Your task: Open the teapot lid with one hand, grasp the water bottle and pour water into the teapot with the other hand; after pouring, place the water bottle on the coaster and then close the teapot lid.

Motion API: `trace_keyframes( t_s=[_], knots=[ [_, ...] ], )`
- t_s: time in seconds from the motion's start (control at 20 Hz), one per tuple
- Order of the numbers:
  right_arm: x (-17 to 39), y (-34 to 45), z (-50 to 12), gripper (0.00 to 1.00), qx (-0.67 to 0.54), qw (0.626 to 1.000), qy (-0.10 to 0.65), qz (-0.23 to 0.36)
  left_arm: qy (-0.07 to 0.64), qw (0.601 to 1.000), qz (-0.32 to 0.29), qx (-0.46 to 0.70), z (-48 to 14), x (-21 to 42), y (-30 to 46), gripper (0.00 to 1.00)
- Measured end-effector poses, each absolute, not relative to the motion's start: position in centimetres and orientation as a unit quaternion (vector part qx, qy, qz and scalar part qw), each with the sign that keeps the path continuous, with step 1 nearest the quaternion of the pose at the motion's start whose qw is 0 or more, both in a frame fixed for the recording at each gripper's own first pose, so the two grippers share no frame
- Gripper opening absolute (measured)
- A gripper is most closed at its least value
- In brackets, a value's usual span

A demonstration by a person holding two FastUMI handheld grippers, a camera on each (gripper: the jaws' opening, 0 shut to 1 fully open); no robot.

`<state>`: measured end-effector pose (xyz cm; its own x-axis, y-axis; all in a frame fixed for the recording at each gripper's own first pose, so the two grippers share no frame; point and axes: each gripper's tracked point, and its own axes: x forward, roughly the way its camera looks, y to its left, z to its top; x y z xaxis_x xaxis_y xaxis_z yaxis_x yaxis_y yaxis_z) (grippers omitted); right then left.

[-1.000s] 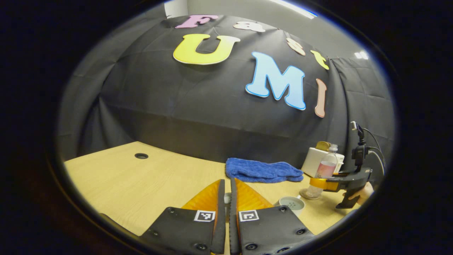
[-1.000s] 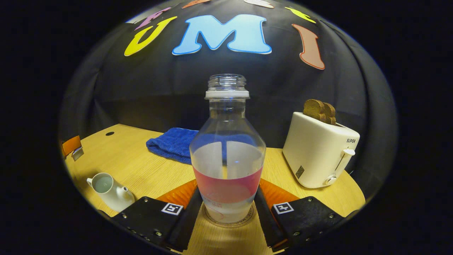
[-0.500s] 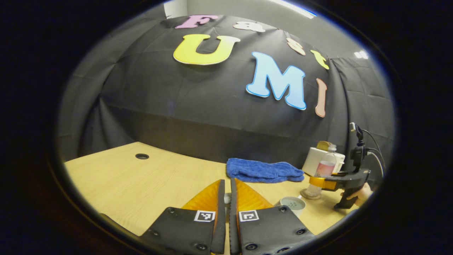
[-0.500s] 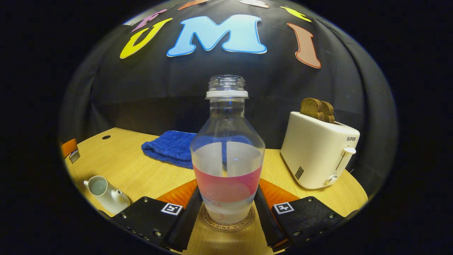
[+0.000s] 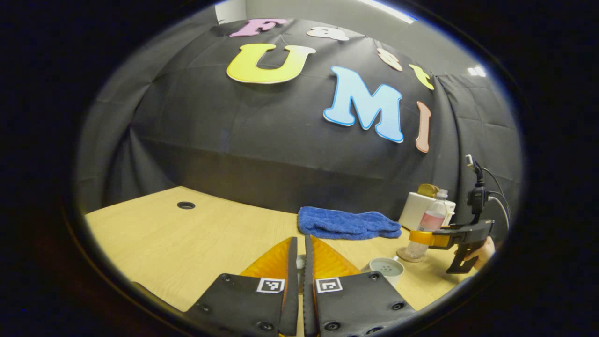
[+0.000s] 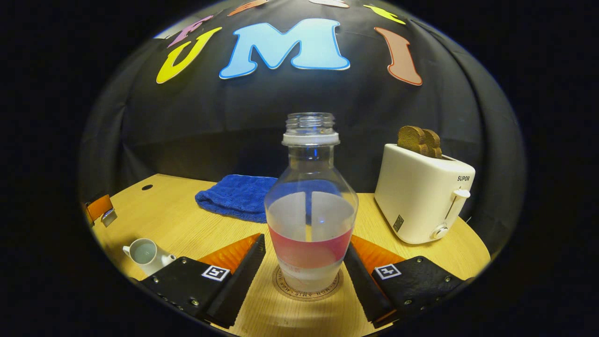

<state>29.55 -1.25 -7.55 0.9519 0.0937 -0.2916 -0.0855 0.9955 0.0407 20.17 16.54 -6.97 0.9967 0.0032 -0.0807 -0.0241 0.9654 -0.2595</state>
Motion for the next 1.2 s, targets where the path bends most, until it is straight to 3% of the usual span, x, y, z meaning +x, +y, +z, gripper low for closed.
trace_keyframes(
  t_s=[0.45, 1.2],
  knots=[
    [28.0, -3.1, -6.3, 0.97, 0.021, 0.99, 0.139, 0.03, 0.034, 0.992, 0.001, -0.125, -6.5, 20.1, 16.1, 0.11],
    [17.2, -0.2, -4.3, 0.96, 0.041, 0.993, 0.095, 0.064, 0.018, 0.992, -0.058, -0.107, -3.3, 19.3, 11.1, 0.1]
  ],
)
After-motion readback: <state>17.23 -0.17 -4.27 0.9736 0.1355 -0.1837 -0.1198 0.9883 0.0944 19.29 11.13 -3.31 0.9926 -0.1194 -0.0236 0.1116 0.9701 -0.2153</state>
